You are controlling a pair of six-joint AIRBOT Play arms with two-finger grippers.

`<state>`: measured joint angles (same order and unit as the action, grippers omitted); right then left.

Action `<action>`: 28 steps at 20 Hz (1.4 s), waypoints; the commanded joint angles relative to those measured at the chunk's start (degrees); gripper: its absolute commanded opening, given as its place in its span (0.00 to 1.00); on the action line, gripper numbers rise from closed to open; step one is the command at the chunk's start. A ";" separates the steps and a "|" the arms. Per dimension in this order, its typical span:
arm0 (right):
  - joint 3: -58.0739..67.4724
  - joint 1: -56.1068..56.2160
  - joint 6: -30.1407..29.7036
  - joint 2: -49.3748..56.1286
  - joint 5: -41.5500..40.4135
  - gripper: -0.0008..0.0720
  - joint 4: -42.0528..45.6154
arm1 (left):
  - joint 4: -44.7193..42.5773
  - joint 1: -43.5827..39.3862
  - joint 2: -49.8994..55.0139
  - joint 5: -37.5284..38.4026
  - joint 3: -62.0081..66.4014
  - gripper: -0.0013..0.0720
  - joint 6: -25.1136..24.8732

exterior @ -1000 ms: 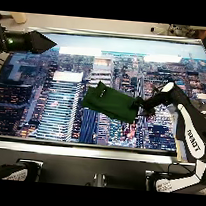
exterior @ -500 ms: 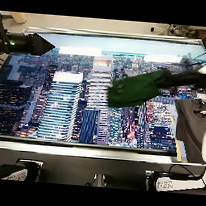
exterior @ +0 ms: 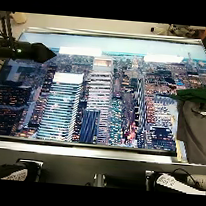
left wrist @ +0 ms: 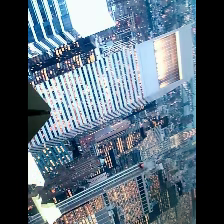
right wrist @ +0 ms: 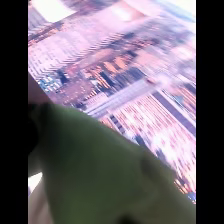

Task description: Fold the shirts.

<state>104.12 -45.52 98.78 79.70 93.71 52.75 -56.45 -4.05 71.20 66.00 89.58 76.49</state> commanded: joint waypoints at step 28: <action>-11.15 42.01 -1.81 -3.34 -12.85 0.96 35.39 | -35.95 -9.68 15.15 15.43 3.78 1.00 17.20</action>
<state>91.46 -18.48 92.49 71.53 77.49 83.00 -91.81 -12.43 82.41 72.23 94.94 91.46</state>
